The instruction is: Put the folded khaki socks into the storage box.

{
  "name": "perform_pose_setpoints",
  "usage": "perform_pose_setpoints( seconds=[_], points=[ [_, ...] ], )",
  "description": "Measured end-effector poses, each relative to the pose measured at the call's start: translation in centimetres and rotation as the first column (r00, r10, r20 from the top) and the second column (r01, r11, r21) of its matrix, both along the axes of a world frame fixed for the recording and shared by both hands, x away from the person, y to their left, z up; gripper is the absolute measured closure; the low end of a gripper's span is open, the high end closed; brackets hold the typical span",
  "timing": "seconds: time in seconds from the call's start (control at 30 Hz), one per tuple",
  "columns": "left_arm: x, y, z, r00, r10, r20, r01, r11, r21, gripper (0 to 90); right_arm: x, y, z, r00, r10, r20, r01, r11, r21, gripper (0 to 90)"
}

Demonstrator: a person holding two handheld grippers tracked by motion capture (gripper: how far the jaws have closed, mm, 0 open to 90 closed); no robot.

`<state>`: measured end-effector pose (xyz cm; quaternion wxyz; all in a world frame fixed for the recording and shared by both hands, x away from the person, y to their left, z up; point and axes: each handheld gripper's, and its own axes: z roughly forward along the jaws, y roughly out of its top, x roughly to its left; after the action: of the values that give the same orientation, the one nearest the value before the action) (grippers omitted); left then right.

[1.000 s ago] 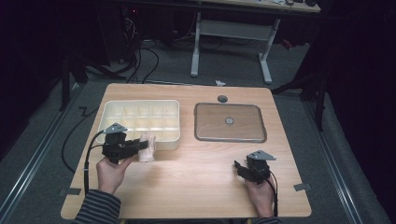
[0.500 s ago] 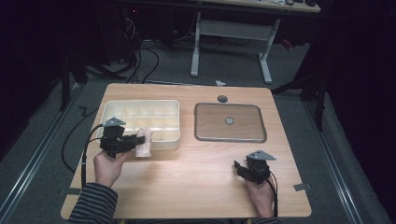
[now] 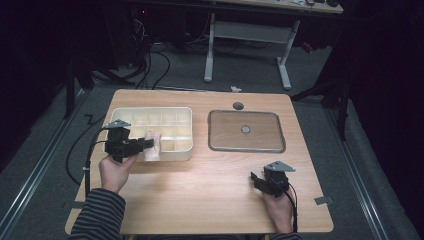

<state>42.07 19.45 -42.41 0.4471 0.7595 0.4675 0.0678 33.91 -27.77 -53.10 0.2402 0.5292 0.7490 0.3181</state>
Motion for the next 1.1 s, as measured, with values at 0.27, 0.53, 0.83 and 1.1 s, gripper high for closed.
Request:
perform_pose_setpoints(
  seconds=[0.27,0.53,0.83,1.1],
  points=[
    [1.0,-0.2,0.3,1.0000,-0.008,0.002,0.008,1.0000,-0.006,74.0,0.0,0.0,0.0,1.0000,0.000,0.000,0.000,1.000,0.000,41.5],
    [2.0,0.2,-0.2,0.9998,0.020,-0.005,-0.020,0.9996,-0.019,74.0,0.0,0.0,0.0,1.0000,0.000,0.000,0.000,1.000,0.000,41.6],
    [3.5,0.3,-0.7,0.9994,0.036,-0.002,-0.036,0.9993,-0.013,74.0,0.0,0.0,0.0,1.0000,-0.001,0.000,0.001,1.000,-0.001,41.6],
    [4.7,0.1,-1.5,0.9989,0.046,-0.002,-0.046,0.9988,0.019,74.0,0.0,0.0,0.0,1.0000,-0.001,0.000,0.001,1.000,0.000,41.5]
  ],
)
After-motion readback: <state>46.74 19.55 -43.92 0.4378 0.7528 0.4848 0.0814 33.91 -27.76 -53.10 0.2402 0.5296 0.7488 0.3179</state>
